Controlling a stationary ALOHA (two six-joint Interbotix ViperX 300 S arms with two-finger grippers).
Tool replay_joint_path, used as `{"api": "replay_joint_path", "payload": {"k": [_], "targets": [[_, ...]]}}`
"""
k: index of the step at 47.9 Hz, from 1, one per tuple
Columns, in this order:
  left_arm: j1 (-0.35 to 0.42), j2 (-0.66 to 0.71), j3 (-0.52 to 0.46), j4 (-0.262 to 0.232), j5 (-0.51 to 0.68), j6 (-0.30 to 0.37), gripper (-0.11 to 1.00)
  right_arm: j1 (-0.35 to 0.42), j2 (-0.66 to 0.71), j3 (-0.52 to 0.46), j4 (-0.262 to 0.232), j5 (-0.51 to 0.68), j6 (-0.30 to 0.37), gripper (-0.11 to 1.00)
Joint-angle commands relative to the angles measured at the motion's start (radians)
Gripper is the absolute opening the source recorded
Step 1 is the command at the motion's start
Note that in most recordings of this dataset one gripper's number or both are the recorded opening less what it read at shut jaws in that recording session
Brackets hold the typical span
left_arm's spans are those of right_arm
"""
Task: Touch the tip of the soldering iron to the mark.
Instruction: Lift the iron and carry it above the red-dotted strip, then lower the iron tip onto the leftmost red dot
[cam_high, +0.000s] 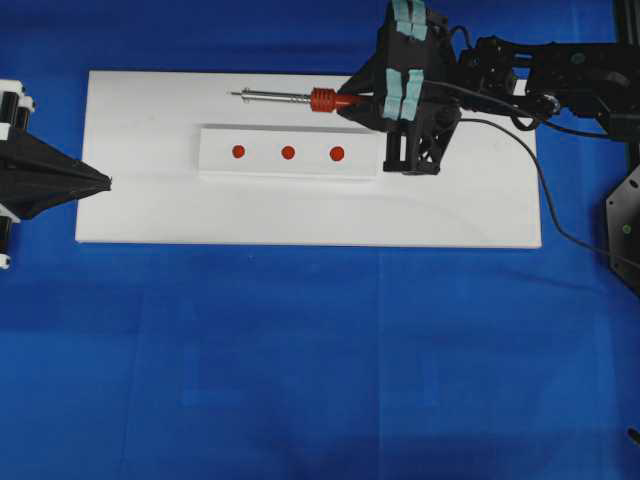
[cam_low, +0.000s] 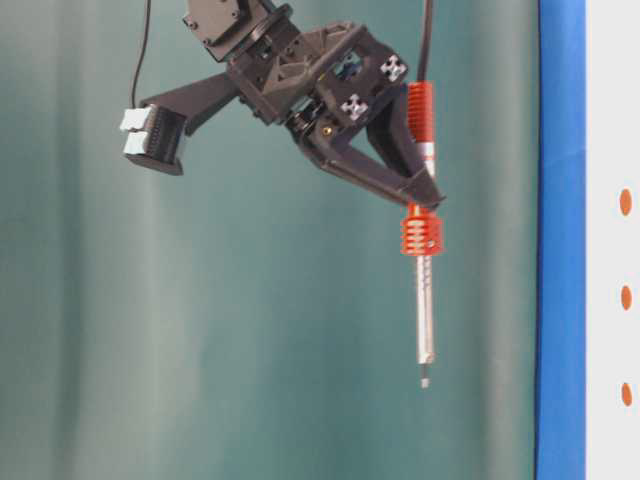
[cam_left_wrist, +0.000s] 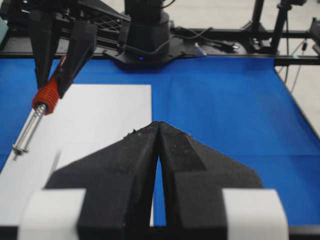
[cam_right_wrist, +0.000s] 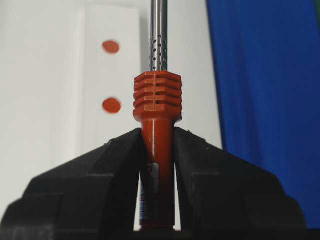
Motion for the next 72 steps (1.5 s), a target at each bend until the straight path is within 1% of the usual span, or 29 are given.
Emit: {"api": "replay_joint_path", "payload": {"k": [1,9,16,65,72], "targets": [[-0.003,0.005,-0.011,-0.002,-0.009,0.000,0.00,-0.003,-0.008,-0.031,-0.003,0.037,0.000,0.06],[-0.003,0.005,-0.011,0.000,-0.009,0.000,0.00,-0.017,0.005,-0.044,-0.009,0.156,0.006,0.06],[-0.003,0.005,-0.009,-0.002,-0.008,0.000,0.00,-0.020,0.012,-0.055,-0.035,0.209,0.003,0.06],[-0.003,0.005,-0.011,0.000,-0.008,0.000,0.00,-0.020,0.020,-0.066,-0.040,0.207,0.006,0.06],[-0.003,0.005,-0.011,0.000,-0.008,0.000,0.00,-0.008,0.035,-0.071,-0.040,0.204,0.005,0.06]]}}
